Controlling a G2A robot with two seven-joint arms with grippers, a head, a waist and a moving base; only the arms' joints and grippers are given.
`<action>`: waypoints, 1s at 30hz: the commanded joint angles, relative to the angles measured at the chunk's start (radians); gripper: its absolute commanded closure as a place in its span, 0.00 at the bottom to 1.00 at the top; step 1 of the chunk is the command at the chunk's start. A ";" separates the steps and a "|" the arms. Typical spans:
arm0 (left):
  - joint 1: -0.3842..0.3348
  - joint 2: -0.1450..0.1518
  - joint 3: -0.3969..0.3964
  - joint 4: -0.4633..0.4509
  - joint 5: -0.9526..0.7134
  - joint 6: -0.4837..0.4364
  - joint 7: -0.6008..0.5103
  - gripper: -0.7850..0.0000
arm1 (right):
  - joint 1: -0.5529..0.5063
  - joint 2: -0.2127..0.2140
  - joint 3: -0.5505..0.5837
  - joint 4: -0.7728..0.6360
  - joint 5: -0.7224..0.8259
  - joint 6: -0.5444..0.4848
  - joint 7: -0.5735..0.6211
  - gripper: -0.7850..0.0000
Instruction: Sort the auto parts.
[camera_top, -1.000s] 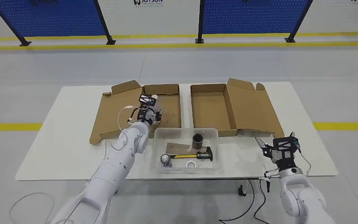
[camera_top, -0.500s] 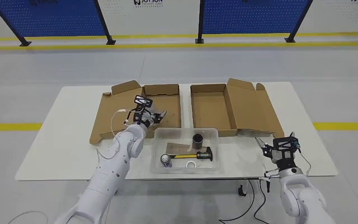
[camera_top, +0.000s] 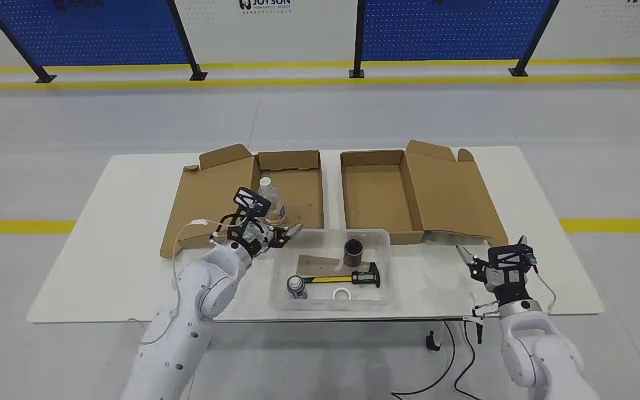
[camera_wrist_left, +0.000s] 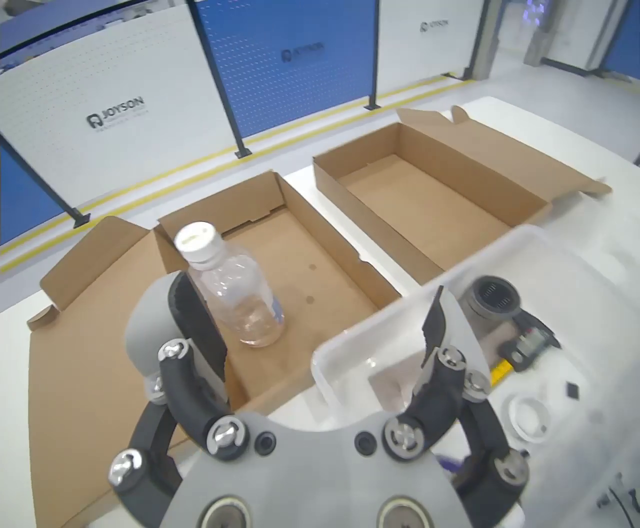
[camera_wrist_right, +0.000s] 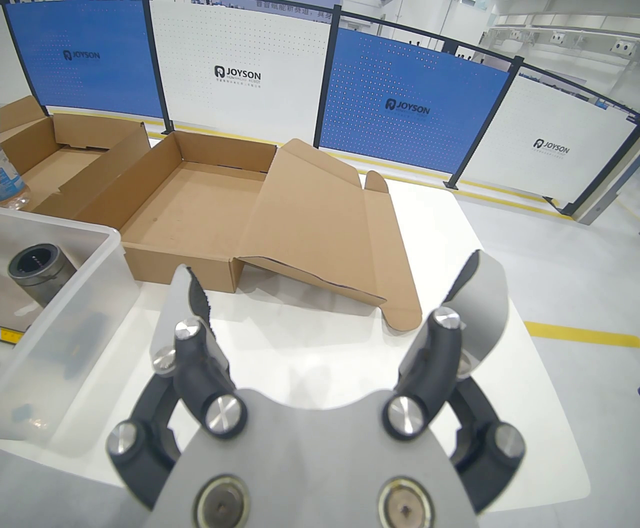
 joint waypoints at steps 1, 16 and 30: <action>0.048 0.008 -0.012 -0.065 -0.008 -0.063 -0.047 0.00 | 0.000 0.000 0.000 0.000 0.000 0.000 0.000 0.00; 0.084 0.037 -0.010 -0.172 -0.162 -0.214 -0.501 0.00 | 0.000 0.000 0.000 0.000 0.000 0.000 0.000 0.00; 0.057 0.045 -0.004 -0.165 -0.211 -0.265 -0.528 0.00 | 0.000 0.000 0.000 0.000 0.000 0.000 0.000 0.00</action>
